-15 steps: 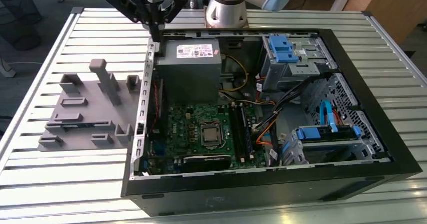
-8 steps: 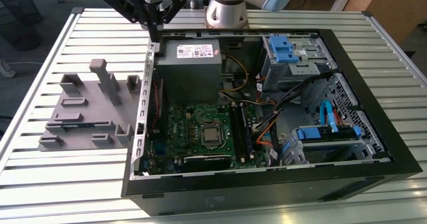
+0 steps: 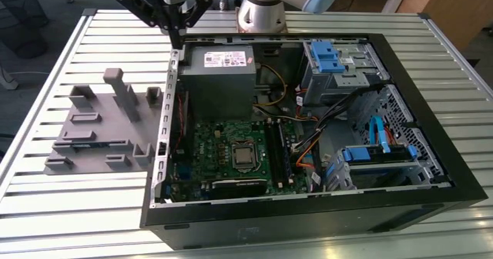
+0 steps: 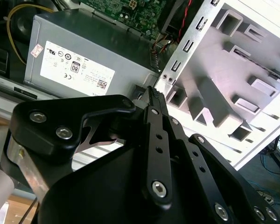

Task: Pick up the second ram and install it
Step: 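Reach for the second ram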

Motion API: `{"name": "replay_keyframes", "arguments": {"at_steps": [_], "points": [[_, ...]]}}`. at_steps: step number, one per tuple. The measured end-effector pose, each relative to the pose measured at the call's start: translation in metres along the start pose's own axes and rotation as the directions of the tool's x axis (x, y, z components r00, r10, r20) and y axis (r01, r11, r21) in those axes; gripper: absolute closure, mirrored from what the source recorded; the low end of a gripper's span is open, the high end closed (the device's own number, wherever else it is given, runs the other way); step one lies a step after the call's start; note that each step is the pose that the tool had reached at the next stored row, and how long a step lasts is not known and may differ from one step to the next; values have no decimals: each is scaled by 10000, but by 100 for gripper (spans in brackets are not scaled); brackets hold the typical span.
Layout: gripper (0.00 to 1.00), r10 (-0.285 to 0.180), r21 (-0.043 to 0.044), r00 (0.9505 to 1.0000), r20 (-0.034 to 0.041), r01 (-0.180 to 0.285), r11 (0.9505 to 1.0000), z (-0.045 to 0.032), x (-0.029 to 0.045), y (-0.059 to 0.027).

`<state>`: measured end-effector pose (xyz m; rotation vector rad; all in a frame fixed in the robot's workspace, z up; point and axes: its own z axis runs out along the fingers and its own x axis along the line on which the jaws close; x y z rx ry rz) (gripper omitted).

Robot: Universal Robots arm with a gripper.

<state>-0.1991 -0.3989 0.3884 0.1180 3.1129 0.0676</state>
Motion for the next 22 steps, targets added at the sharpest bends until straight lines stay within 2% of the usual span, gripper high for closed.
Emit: {"name": "replay_keyframes", "arguments": {"at_steps": [22], "points": [[89, 1, 1, 10000, -8, -1, 10000, 9, 82, -7]]}}
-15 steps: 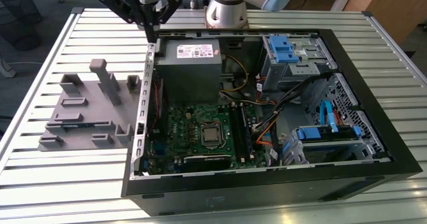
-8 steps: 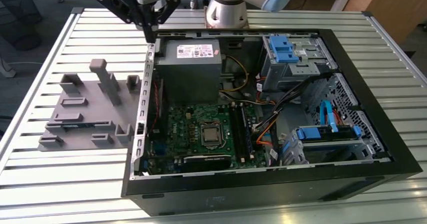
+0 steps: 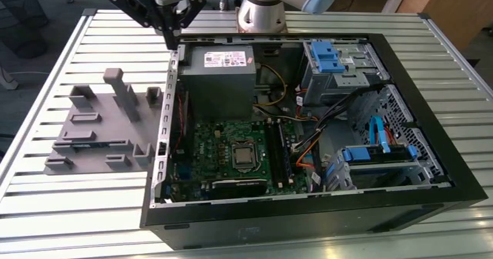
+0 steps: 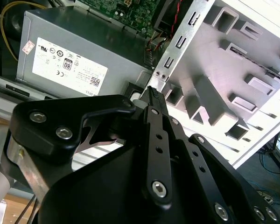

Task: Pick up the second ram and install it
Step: 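Reach for the second ram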

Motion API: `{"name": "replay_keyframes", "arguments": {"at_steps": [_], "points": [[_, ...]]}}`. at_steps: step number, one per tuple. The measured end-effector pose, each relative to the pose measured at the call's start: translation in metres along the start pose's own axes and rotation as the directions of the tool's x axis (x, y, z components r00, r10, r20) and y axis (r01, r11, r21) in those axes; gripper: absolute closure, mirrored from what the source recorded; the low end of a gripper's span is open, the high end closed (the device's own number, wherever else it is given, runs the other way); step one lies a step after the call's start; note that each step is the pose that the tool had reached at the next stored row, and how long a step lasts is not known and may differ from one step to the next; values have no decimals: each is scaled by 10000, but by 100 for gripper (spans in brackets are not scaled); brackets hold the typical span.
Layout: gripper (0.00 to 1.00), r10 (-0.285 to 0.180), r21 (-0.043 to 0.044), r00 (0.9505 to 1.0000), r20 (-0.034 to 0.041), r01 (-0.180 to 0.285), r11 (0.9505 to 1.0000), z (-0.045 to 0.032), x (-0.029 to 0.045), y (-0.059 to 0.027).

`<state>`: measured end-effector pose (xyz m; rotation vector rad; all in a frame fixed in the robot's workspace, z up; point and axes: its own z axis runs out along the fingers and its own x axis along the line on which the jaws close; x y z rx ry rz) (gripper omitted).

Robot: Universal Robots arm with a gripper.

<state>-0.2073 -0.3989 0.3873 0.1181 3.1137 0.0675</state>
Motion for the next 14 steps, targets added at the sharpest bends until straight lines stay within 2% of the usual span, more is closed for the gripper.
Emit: {"name": "replay_keyframes", "arguments": {"at_steps": [14], "points": [[89, -1, 0, 10000, -3, 1, 10000, 7, 51, -4]]}}
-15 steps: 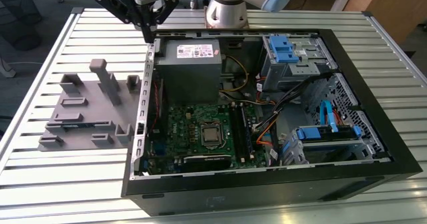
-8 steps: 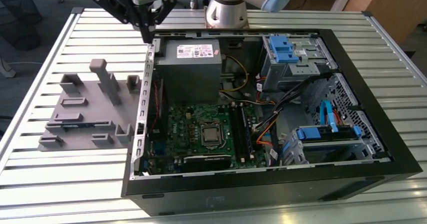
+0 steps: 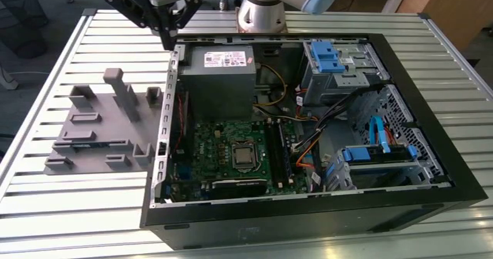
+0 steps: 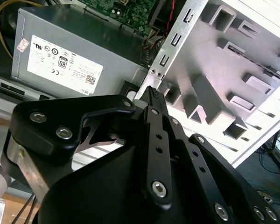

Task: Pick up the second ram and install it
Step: 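Reach for the second ram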

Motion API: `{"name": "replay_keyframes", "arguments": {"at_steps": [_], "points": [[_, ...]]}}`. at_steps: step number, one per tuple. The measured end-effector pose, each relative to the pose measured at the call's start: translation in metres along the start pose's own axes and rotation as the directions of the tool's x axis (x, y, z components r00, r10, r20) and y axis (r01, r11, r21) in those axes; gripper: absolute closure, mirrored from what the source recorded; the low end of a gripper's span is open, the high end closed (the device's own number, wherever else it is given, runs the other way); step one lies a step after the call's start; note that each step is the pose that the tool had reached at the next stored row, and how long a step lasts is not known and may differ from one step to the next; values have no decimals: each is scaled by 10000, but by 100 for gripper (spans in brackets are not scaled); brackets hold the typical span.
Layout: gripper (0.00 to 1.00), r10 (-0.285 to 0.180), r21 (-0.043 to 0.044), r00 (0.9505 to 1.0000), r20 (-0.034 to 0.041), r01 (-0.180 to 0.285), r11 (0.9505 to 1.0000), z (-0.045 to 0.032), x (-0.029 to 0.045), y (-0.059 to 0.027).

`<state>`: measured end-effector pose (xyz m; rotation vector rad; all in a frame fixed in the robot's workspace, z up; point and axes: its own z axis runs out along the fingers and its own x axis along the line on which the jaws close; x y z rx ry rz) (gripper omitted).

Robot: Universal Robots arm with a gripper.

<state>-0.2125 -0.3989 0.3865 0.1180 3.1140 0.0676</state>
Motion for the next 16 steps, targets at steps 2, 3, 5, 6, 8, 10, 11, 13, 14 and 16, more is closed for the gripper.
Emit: {"name": "replay_keyframes", "arguments": {"at_steps": [2, 3, 5, 6, 8, 10, 11, 13, 14, 16], "points": [[89, 1, 0, 10000, -1, -1, 10000, 1, 7, -1], [89, 0, 0, 10000, -1, 0, 10000, 1, 11, -1], [89, 0, 0, 10000, -2, 0, 10000, 2, 18, -1], [89, 0, 0, 10000, -2, 0, 10000, 3, 21, -2], [89, 1, 0, 10000, -3, -1, 10000, 4, 32, -3], [89, 0, 0, 10000, -4, 0, 10000, 5, 39, -3], [89, 1, 0, 10000, -5, -1, 10000, 5, 42, -3], [89, 1, 0, 10000, -6, -1, 10000, 6, 48, -4], [89, 1, 0, 10000, -7, -1, 10000, 7, 51, -4], [89, 0, 1, 10000, -8, 0, 10000, 8, 57, -5]]}}
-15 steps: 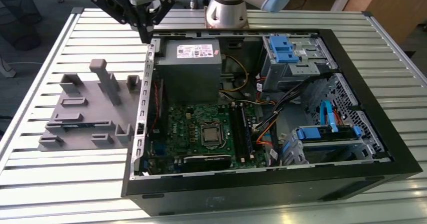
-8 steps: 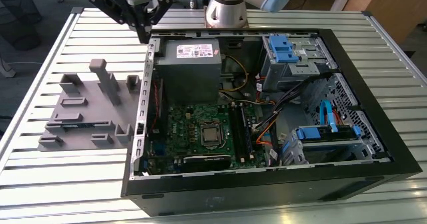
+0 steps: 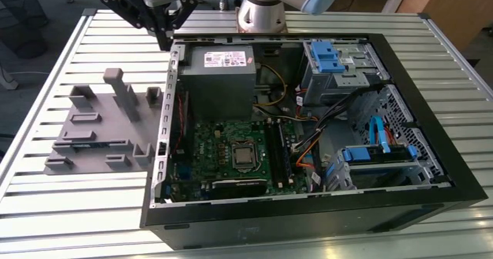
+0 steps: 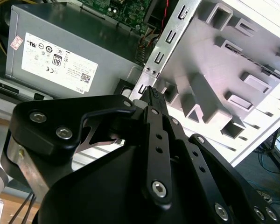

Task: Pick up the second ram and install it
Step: 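Reach for the second ram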

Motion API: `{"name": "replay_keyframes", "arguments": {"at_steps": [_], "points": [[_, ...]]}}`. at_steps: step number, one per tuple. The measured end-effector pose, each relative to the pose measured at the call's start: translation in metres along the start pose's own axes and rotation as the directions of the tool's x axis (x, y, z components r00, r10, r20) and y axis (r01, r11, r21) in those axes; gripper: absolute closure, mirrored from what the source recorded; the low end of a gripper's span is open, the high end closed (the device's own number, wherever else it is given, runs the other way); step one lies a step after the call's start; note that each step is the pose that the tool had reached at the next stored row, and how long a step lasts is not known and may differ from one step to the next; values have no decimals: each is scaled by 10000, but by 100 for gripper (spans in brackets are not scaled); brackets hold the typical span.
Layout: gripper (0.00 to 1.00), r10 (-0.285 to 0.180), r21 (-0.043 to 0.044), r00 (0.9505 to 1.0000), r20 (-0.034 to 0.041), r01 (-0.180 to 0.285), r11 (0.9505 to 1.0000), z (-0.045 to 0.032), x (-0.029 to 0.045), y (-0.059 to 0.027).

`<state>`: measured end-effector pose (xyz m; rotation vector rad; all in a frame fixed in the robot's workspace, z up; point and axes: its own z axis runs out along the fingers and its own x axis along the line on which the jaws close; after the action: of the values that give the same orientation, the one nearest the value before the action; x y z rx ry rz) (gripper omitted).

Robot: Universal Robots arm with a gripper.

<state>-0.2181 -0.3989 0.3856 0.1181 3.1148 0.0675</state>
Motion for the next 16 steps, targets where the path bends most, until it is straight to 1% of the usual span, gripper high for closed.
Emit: {"name": "replay_keyframes", "arguments": {"at_steps": [16], "points": [[89, 2, 1, 10000, -11, -2, 10000, 8, 49, -4]]}}
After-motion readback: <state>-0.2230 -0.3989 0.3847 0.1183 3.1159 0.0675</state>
